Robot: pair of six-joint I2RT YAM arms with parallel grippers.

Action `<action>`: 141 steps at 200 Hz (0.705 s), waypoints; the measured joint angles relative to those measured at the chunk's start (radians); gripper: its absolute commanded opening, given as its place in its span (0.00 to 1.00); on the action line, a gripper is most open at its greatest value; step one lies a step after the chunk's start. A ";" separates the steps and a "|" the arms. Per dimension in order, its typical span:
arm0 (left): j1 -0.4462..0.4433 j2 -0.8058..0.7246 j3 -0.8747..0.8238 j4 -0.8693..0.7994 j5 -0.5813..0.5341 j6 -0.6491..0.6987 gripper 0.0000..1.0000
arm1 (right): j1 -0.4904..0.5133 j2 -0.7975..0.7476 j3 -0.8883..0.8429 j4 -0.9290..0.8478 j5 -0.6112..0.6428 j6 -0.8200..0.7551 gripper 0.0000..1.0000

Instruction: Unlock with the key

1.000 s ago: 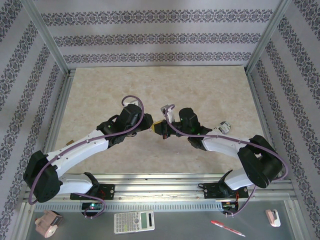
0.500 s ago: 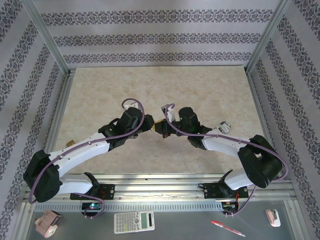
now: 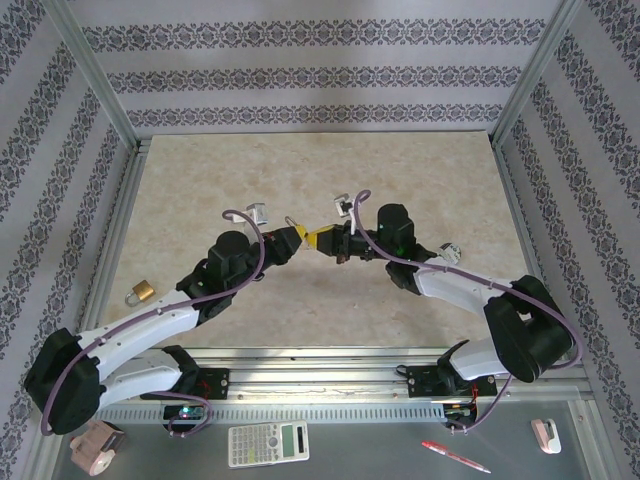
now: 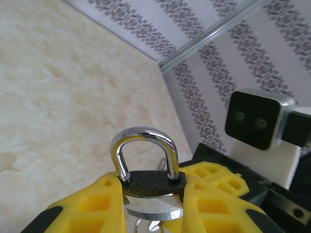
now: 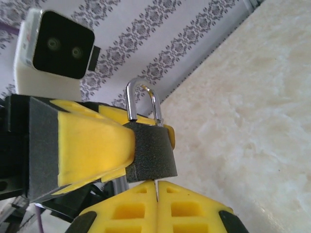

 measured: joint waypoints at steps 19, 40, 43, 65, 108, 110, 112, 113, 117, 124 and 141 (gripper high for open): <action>0.010 0.000 -0.007 0.056 0.026 0.019 0.00 | -0.021 0.000 0.015 0.015 -0.036 0.024 0.00; 0.022 0.000 -0.006 0.108 0.042 0.035 0.00 | -0.032 0.000 0.043 0.029 -0.057 0.042 0.00; 0.024 0.000 -0.005 0.111 0.044 0.037 0.00 | -0.032 0.000 0.047 0.030 -0.059 0.044 0.00; 0.029 0.007 0.009 0.115 0.050 0.050 0.00 | -0.037 0.000 0.055 0.034 -0.063 0.055 0.00; 0.032 0.018 0.063 0.007 0.055 0.085 0.00 | -0.042 0.000 0.055 0.007 -0.050 0.056 0.21; 0.032 0.018 0.065 0.002 0.056 0.088 0.00 | -0.042 0.000 0.055 0.004 -0.046 0.053 0.22; 0.032 0.018 0.069 -0.008 0.057 0.092 0.00 | -0.042 0.000 0.055 0.003 -0.043 0.047 0.23; 0.032 0.018 0.070 -0.011 0.058 0.094 0.00 | -0.042 0.000 0.054 0.002 -0.043 0.048 0.23; 0.032 0.018 0.075 -0.027 0.058 0.106 0.00 | -0.043 -0.002 0.053 -0.010 -0.033 0.047 0.24; 0.032 0.016 0.080 -0.055 0.062 0.124 0.00 | -0.045 -0.007 0.052 -0.028 -0.014 0.038 0.27; 0.032 0.005 0.080 -0.142 0.082 0.179 0.00 | -0.055 -0.039 0.045 -0.105 0.053 0.005 0.30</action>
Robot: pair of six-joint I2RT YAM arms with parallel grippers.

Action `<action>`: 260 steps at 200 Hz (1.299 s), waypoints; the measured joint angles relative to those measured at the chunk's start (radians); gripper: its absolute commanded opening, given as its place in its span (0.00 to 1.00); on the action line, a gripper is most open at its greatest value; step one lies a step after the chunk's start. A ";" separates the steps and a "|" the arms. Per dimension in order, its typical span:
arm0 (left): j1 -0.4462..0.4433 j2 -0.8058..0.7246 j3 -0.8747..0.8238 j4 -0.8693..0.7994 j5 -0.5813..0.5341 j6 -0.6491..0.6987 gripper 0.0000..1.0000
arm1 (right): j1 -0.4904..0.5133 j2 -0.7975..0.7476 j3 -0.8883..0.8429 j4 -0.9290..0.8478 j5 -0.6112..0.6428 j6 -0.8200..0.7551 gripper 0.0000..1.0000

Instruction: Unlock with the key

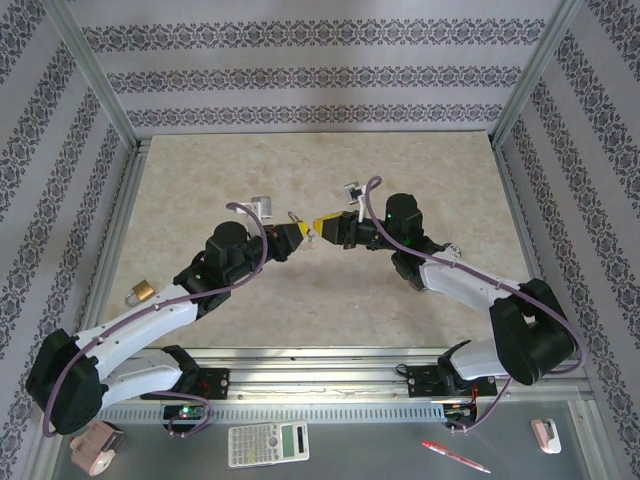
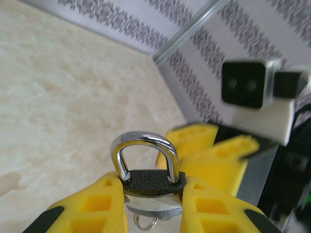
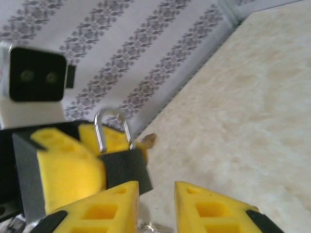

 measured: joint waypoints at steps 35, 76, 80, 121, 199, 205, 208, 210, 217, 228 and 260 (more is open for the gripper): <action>0.000 -0.020 0.003 -0.173 0.027 0.146 0.00 | -0.014 -0.127 -0.005 -0.196 0.107 -0.099 0.34; -0.028 -0.021 0.011 -0.245 0.056 0.320 0.00 | -0.003 -0.165 0.051 -0.359 0.118 -0.181 0.33; -0.036 -0.021 0.011 -0.247 0.055 0.339 0.00 | 0.003 -0.164 0.056 -0.370 0.119 -0.186 0.32; -0.115 -0.021 0.014 -0.251 0.045 0.494 0.00 | 0.087 -0.150 0.065 -0.436 0.117 -0.207 0.29; -0.176 0.023 0.055 -0.259 -0.021 0.616 0.00 | 0.121 -0.143 0.063 -0.444 0.106 -0.206 0.30; -0.176 0.026 0.055 -0.259 -0.022 0.619 0.00 | 0.121 -0.144 0.061 -0.444 0.106 -0.207 0.30; -0.176 0.027 0.055 -0.259 -0.023 0.620 0.00 | 0.121 -0.144 0.061 -0.445 0.106 -0.207 0.30; -0.176 0.028 0.055 -0.259 -0.023 0.621 0.00 | 0.121 -0.144 0.060 -0.445 0.106 -0.207 0.30; -0.176 0.030 0.055 -0.259 -0.026 0.624 0.00 | 0.121 -0.147 0.058 -0.448 0.107 -0.207 0.30; -0.176 0.031 0.055 -0.259 -0.031 0.626 0.00 | 0.121 -0.160 0.053 -0.457 0.107 -0.209 0.31; -0.176 0.031 0.055 -0.259 -0.037 0.633 0.00 | 0.121 -0.221 0.034 -0.466 0.107 -0.210 0.31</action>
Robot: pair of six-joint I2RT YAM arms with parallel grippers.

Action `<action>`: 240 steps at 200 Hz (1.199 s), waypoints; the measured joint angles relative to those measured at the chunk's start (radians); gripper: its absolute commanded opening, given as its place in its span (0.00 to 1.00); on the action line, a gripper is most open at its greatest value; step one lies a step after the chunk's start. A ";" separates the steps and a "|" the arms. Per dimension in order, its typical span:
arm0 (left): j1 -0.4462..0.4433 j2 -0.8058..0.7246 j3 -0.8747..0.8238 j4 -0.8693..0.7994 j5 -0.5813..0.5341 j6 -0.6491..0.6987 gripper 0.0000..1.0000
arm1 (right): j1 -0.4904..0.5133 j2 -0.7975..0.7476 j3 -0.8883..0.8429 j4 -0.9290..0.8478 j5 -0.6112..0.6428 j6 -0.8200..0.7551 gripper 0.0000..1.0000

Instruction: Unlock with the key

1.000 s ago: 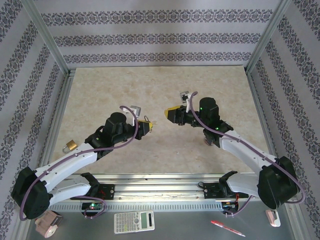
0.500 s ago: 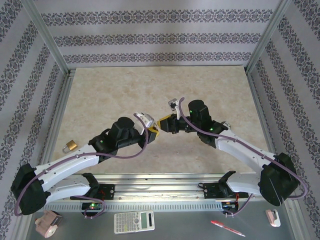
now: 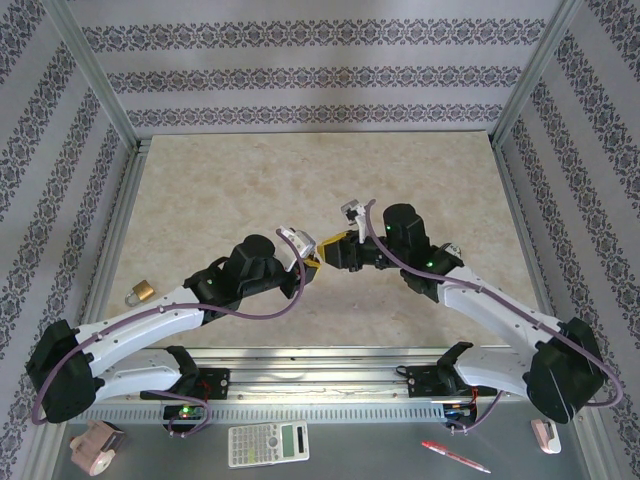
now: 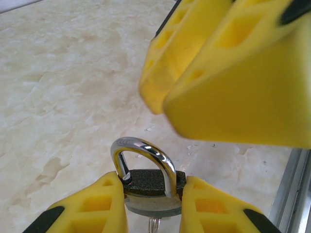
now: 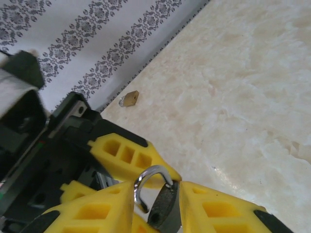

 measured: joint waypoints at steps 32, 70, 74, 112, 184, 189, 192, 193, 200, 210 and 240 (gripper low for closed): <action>-0.001 0.018 0.009 -0.001 0.000 0.004 0.00 | 0.015 0.001 -0.004 0.000 0.001 0.003 0.32; -0.013 0.031 0.019 -0.003 -0.004 0.010 0.00 | 0.039 0.035 -0.004 0.000 0.010 0.003 0.31; -0.014 0.031 0.019 -0.003 -0.004 0.011 0.00 | 0.039 0.040 -0.004 0.000 0.011 0.003 0.30; -0.020 0.032 0.020 -0.014 -0.008 0.019 0.00 | 0.039 0.072 -0.003 -0.013 0.035 -0.015 0.14; -0.021 0.031 0.027 -0.026 0.018 0.031 0.00 | 0.011 0.049 0.002 -0.078 0.031 -0.101 0.16; -0.021 0.031 0.028 -0.026 0.020 0.031 0.00 | 0.008 0.048 0.003 -0.083 0.026 -0.105 0.18; -0.021 0.031 0.029 -0.026 0.021 0.031 0.00 | 0.005 0.047 0.004 -0.087 0.024 -0.106 0.19; -0.021 0.031 0.029 -0.027 0.022 0.031 0.00 | 0.004 0.047 0.005 -0.089 0.024 -0.109 0.19; -0.021 0.029 0.030 -0.031 0.025 0.031 0.00 | 0.000 0.047 0.012 -0.103 0.027 -0.115 0.24; -0.021 0.022 0.030 -0.038 0.033 0.031 0.00 | -0.011 0.051 0.020 -0.122 0.043 -0.130 0.28; -0.021 0.002 0.030 -0.053 0.058 0.030 0.00 | -0.036 0.069 0.032 -0.146 0.097 -0.156 0.36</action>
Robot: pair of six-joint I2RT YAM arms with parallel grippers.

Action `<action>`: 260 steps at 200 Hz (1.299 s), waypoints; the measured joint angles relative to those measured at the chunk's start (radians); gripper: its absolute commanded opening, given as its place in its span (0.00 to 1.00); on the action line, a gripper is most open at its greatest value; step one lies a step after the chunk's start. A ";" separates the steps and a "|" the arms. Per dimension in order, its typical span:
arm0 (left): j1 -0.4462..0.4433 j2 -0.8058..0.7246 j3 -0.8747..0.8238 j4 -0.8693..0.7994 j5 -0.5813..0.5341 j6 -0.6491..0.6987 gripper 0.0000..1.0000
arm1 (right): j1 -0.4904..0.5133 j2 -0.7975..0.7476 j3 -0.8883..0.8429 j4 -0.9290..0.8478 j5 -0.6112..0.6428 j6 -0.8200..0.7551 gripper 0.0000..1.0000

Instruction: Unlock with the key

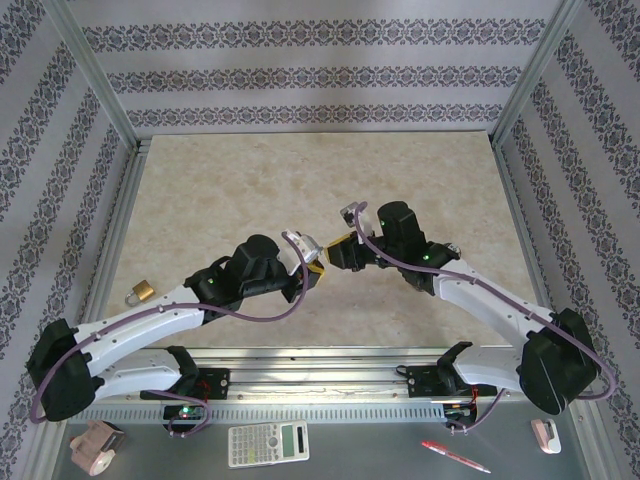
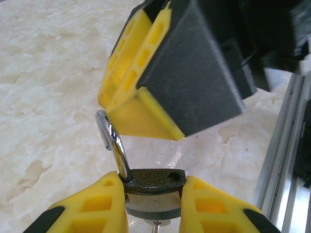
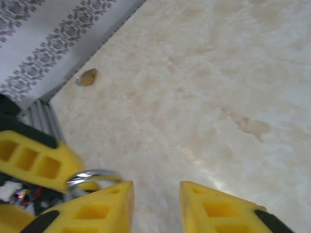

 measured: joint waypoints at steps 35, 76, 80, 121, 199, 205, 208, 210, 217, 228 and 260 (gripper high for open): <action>0.000 0.000 0.000 -0.022 0.010 -0.001 0.00 | -0.013 0.000 0.000 -0.013 0.047 -0.013 0.44; 0.004 0.035 0.006 -0.077 -0.045 -0.009 0.00 | -0.040 -0.057 -0.026 -0.020 0.090 -0.025 0.75; 0.008 0.044 0.006 -0.088 -0.056 -0.011 0.00 | -0.043 -0.069 -0.031 -0.020 0.093 -0.033 0.75; 0.065 0.200 0.110 -0.344 -0.198 -0.073 0.00 | -0.057 -0.189 -0.082 -0.021 0.132 -0.031 0.84; 0.127 0.456 0.348 -0.707 -0.305 -0.182 0.00 | -0.079 -0.220 -0.105 -0.026 0.134 -0.031 0.88; 0.135 0.478 0.351 -0.719 -0.305 -0.185 0.00 | -0.079 -0.224 -0.110 -0.026 0.134 -0.031 0.89; 0.137 0.487 0.354 -0.727 -0.304 -0.185 0.00 | -0.080 -0.225 -0.112 -0.027 0.134 -0.031 0.89; 0.138 0.494 0.356 -0.732 -0.304 -0.185 0.00 | -0.082 -0.227 -0.114 -0.027 0.134 -0.030 0.89; 0.142 0.516 0.363 -0.745 -0.304 -0.186 0.00 | -0.085 -0.236 -0.120 -0.028 0.134 -0.031 0.90; 0.146 0.553 0.379 -0.760 -0.299 -0.185 0.00 | -0.088 -0.256 -0.130 -0.032 0.134 -0.031 0.90; 0.146 0.637 0.426 -0.769 -0.268 -0.185 0.00 | -0.102 -0.325 -0.150 -0.043 0.130 -0.027 0.91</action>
